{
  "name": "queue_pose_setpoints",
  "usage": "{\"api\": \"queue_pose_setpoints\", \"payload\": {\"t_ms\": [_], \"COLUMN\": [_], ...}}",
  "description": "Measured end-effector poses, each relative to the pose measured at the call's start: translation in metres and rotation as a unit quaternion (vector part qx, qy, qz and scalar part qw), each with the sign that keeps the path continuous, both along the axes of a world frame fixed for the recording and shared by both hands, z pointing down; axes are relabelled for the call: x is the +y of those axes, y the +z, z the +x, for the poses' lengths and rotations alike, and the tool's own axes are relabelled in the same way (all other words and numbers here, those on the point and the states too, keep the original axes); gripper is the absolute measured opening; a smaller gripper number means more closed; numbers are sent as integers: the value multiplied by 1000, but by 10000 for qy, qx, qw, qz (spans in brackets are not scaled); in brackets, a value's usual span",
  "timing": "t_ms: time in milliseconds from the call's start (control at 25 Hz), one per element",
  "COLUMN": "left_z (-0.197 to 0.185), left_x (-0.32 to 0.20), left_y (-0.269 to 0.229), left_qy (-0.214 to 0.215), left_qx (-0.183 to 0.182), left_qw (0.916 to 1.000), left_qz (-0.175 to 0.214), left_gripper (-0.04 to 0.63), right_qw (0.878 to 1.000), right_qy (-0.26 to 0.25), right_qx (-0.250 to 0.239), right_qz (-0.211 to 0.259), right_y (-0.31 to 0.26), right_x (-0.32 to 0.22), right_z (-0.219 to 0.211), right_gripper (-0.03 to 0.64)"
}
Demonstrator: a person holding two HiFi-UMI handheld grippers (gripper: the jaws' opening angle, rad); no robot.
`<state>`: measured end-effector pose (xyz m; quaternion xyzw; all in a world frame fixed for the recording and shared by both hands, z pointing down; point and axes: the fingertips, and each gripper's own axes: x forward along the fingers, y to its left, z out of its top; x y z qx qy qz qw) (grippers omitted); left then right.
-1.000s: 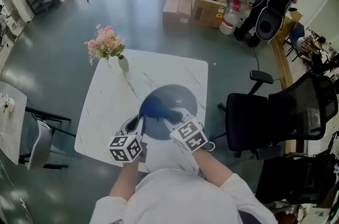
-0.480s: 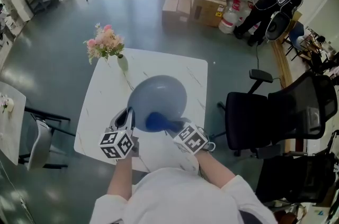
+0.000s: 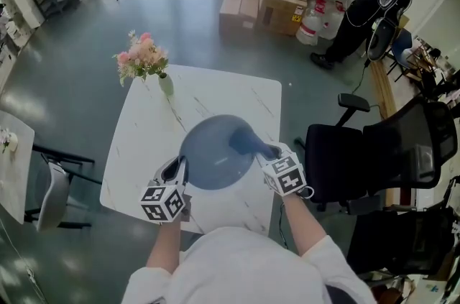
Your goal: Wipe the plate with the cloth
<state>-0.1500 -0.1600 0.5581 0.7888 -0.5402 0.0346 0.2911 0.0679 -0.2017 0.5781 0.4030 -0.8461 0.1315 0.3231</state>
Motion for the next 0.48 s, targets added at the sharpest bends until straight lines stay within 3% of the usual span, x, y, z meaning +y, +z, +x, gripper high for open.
{"api": "queue_pose_setpoints", "payload": {"t_ms": [240,480], "left_z": [17,17], "left_x": [8,8], "left_y": [10,19], "left_qy": [267,107], "left_qx": [-1,495], "left_qw": [9995,9980], "left_qz": [-162,-372], "left_gripper": [47,48], "right_qw": [9986,9962], "right_qy": [-17,-172], "right_qx": [-218,-615], "right_qz": [492,595], "right_y": [-29,-35], "right_x": [-14,-12], "right_z": [-18,-37], "right_gripper": [92,92]}}
